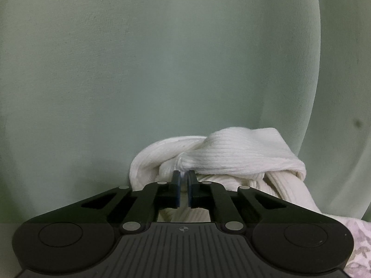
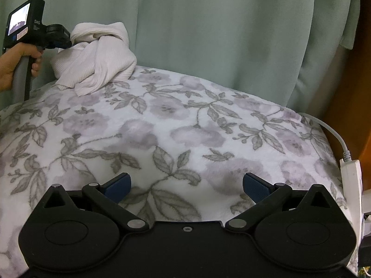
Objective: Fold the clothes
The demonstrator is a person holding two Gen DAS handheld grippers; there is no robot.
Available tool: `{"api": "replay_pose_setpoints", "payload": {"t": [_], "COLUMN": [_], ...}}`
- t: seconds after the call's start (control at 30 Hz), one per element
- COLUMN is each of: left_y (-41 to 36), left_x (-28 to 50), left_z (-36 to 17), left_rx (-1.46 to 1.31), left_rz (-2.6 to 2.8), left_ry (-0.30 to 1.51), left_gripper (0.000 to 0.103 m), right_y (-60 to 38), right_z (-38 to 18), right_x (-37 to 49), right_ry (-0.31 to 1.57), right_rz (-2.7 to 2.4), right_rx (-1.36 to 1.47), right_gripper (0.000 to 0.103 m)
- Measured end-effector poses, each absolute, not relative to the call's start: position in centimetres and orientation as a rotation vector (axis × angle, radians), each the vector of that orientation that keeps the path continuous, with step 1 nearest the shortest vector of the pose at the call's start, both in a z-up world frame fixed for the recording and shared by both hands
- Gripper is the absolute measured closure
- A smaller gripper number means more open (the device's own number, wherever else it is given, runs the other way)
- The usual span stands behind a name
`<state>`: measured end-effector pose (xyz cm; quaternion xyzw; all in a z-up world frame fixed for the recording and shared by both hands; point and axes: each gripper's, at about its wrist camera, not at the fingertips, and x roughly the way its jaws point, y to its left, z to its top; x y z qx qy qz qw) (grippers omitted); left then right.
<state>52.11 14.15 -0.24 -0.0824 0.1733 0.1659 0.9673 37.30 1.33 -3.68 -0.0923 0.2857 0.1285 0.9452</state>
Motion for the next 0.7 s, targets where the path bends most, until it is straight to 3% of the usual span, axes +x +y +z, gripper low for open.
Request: {"api": "replay_pose_setpoints", "payload": {"t": [0.07, 0.2, 0.37, 0.7], "left_y": [14.1, 13.3, 12.4, 12.0], "left_x": [52.2, 51.7, 52.5, 53.6], "left_z": [-0.3, 0.2, 0.7, 0.9], "left_rx": [-0.147, -0.126, -0.094, -0.030], "left_rz": [0.329, 0.301, 0.313, 0.316], "left_ry": [0.348, 0.347, 0.330, 0.322], "left_gripper": [0.096, 0.076, 0.072, 0.074], "right_y": [1.3, 1.2, 1.2, 1.0], "right_z": [-3.7, -3.7, -3.9, -4.1], "right_x": [37.3, 37.4, 37.6, 37.8], "right_ry": [0.582, 0.586, 0.591, 0.592], "right_rz": [0.263, 0.264, 0.270, 0.280], "right_rx": [-0.189, -0.184, -0.179, -0.172], "right_gripper": [0.001, 0.001, 0.001, 0.001]}}
